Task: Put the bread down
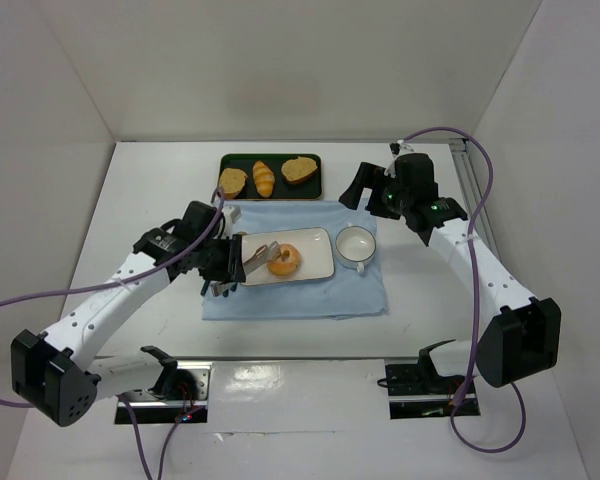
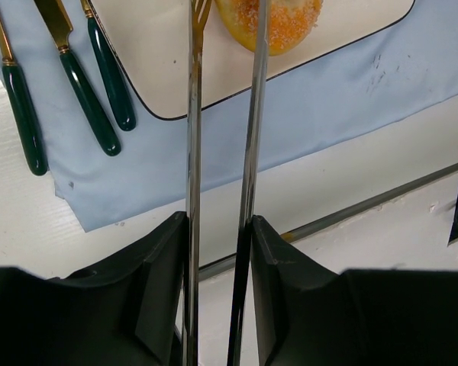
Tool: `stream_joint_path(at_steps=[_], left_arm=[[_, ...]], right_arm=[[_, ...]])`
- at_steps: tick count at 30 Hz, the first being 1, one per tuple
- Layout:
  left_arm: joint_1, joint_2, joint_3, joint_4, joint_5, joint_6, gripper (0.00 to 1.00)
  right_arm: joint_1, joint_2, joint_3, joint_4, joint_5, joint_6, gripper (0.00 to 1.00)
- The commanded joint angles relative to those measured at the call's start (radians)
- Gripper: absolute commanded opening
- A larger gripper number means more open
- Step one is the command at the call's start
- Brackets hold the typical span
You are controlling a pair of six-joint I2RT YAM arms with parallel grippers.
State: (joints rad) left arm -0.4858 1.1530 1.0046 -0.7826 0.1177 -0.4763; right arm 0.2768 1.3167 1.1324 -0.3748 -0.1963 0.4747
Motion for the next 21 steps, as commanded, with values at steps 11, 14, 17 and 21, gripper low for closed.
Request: stream_joint_path(at_steps=[11,14,17,21], left_arm=[[-0.008,-0.004,0.146,-0.061,-0.075,-0.007,0.52],[-0.008,-0.004,0.173,-0.072,-0.084,-0.007,0.52],[-0.008,-0.015,0.183,-0.083,-0.104,-0.007,0.52],[-0.008,-0.036,0.171,-0.092,-0.153,-0.018,0.52]], right_arm=[[-0.005,-0.033,-0.01,0.043,-0.032,0.028,1.0],[-0.005,-0.033,-0.01,0.053,-0.032,0.028,1.0],[-0.005,-0.033,-0.01,0.053,-0.041,0.038,1.0],[-0.005,-0.033,-0.019,0.053,-0.041,0.038,1.0]])
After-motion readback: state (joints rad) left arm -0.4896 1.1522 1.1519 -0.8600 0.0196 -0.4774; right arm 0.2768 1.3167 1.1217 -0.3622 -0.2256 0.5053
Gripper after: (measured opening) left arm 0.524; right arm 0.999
